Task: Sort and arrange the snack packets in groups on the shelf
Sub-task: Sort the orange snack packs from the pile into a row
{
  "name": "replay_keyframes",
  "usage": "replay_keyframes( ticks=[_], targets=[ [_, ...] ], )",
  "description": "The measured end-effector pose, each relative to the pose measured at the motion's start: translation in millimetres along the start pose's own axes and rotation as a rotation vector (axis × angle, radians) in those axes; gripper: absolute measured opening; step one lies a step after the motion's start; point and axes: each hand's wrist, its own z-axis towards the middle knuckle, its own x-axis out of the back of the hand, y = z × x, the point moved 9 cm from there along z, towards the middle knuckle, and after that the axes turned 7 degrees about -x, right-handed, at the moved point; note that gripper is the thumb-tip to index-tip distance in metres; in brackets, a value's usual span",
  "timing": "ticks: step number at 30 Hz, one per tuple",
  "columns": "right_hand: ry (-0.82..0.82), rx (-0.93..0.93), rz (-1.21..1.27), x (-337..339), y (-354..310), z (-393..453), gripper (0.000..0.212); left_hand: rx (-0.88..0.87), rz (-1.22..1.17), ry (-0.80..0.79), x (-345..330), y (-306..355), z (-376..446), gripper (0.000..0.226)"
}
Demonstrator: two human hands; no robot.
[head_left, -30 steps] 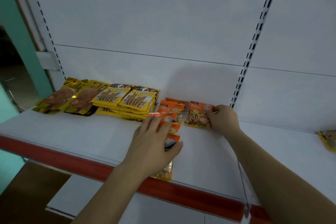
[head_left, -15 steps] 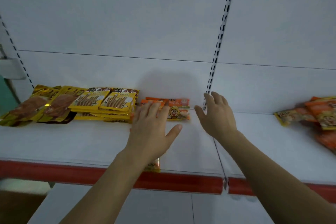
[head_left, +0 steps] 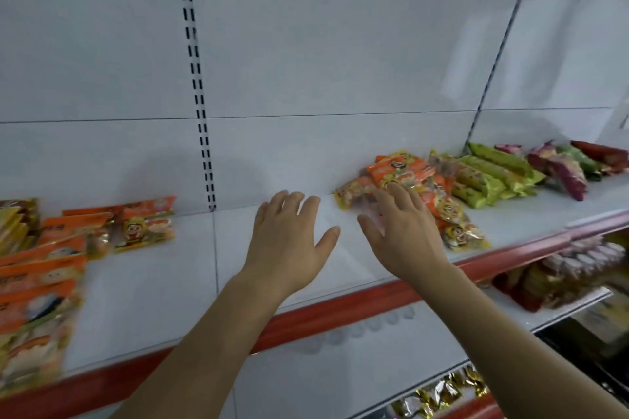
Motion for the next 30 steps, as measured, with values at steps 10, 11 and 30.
replay_keyframes(
  ticks=[10, 11, 30],
  targets=[
    [-0.229, -0.172, 0.102, -2.4, 197.4, 59.8, 0.061, 0.050, -0.226, -0.064, -98.2, 130.7, 104.3, 0.050],
    [-0.274, -0.154, 0.095, -9.4, 202.3, 66.1, 0.066, 0.071, -0.234, -0.060, -103.1, 135.0, 110.6, 0.045],
    [-0.147, -0.129, 0.816, 9.3, 187.8, 71.3, 0.015, 0.446, -1.186, 0.304, -125.7, 139.6, 144.3, 0.026]
  ],
)
